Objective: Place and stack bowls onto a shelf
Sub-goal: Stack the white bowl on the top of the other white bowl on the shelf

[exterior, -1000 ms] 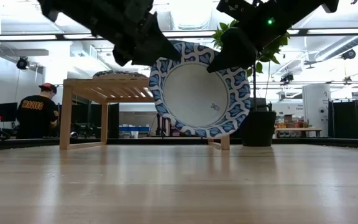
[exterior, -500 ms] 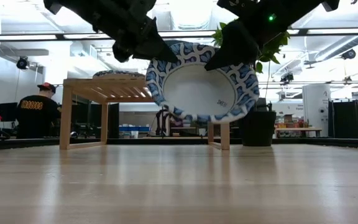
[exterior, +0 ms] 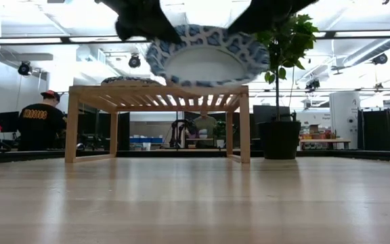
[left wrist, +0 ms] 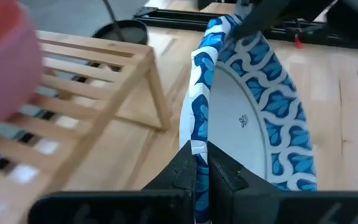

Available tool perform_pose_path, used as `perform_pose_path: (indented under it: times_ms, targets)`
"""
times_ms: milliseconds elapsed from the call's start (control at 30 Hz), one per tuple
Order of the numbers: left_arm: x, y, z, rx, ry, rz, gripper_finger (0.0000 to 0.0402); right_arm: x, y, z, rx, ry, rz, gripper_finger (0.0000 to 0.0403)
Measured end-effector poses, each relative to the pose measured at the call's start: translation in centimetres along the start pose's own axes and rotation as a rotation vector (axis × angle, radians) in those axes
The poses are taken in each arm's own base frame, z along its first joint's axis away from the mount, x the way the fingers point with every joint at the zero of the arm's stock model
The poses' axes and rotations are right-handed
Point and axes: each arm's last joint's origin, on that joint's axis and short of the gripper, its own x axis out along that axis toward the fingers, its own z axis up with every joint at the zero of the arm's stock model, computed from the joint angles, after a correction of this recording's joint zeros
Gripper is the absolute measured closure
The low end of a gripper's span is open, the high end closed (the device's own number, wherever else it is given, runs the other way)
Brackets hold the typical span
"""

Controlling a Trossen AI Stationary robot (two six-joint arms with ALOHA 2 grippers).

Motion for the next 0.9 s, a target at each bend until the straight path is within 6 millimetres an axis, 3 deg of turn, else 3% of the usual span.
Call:
perform_pose_path:
  times_ms: [133, 367, 600, 767, 900]
  targets:
    - [-2.9, 1.7, 0.9, -0.014, -0.025, 0.044, 0.0401, -1.4, -1.0, 0.7, 0.0, -0.054, 0.045, 0.0249]
    - [-9.3, 6.0, 2.2, -0.176, -0.17, 0.215, 0.0401, -3.2, -2.3, -0.6, 0.02, -0.074, 0.046, 0.0252]
    - [-14.8, 10.8, 2.7, -0.305, -0.343, 0.416, 0.0401, -4.7, -3.5, -0.7, 0.053, -0.116, 0.043, 0.025]
    - [-17.0, 13.9, 2.6, -0.39, -0.411, 0.535, 0.0401, -4.8, -3.6, -1.0, 0.052, -0.107, 0.045, 0.0251]
    - [-17.3, 15.6, 2.5, -0.409, -0.414, 0.637, 0.0401, -4.8, -3.6, -1.0, 0.056, -0.111, 0.044, 0.0252]
